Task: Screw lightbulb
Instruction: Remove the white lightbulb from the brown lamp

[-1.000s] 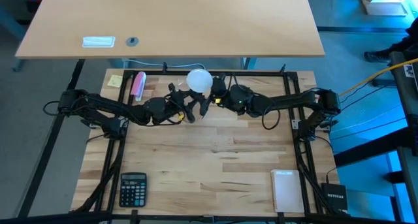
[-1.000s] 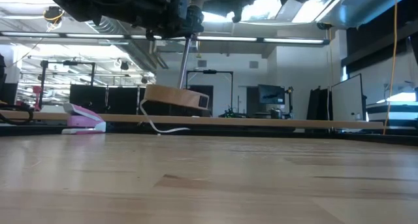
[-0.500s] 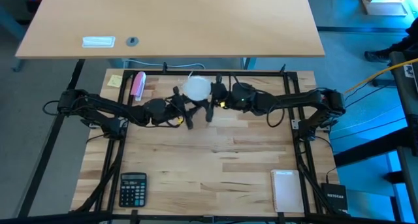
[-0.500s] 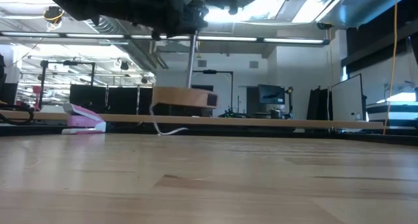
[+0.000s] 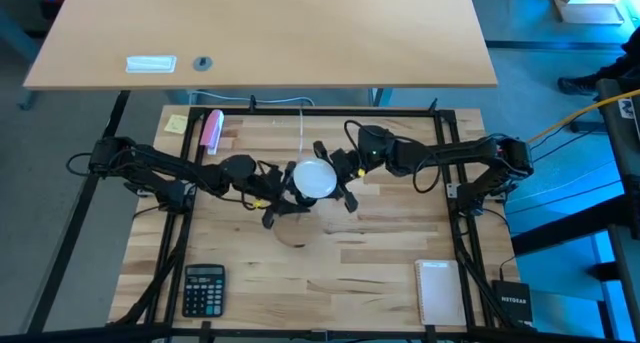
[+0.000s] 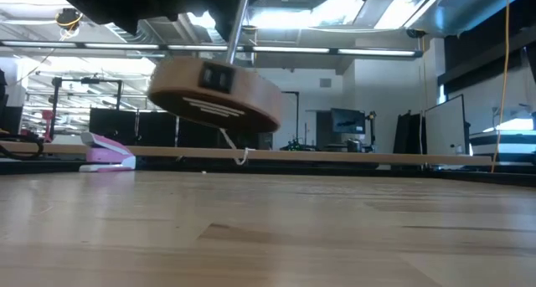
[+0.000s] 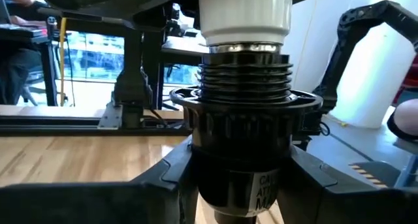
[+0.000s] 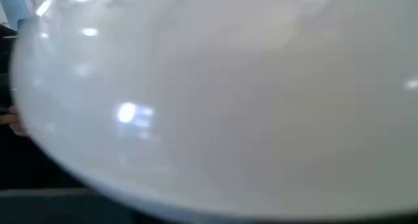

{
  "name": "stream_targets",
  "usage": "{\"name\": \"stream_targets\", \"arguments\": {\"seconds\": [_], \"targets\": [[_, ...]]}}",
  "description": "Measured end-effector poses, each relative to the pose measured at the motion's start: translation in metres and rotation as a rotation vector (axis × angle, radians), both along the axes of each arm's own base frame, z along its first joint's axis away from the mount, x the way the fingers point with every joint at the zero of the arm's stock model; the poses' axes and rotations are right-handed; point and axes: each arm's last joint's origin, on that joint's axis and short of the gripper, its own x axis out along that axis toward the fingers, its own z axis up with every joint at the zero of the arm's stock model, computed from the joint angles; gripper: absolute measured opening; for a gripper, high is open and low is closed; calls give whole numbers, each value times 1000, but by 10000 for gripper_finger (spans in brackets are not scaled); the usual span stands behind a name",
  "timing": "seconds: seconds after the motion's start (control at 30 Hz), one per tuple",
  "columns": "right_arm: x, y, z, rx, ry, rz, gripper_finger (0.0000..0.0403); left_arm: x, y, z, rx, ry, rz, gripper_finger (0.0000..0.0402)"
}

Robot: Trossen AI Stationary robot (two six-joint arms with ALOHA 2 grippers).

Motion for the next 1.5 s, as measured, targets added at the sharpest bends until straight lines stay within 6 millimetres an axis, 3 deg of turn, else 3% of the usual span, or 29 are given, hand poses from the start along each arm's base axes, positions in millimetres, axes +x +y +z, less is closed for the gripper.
{"name": "stream_targets", "arguments": {"seconds": [0.5, 0.77, 0.97, 1.23, 1.5], "targets": [[1, -2, 1, 13, -5, -89, 160, 0, 2, 2, 16, -21, 35, 138], [1, -4, 2, 6, -10, -148, 320, 0, 2, 2, 18, -22, 39, 141], [1, -4, 0, 5, 15, -172, 359, 0, 2, 2, 20, -23, 57, 141], [-24, -7, 14, -49, 127, -334, 361, 1, 7, 2, 18, -22, 134, 139], [-62, -13, 32, -101, 227, -632, 362, 1, 25, 0, 74, -13, 383, 141]]}}
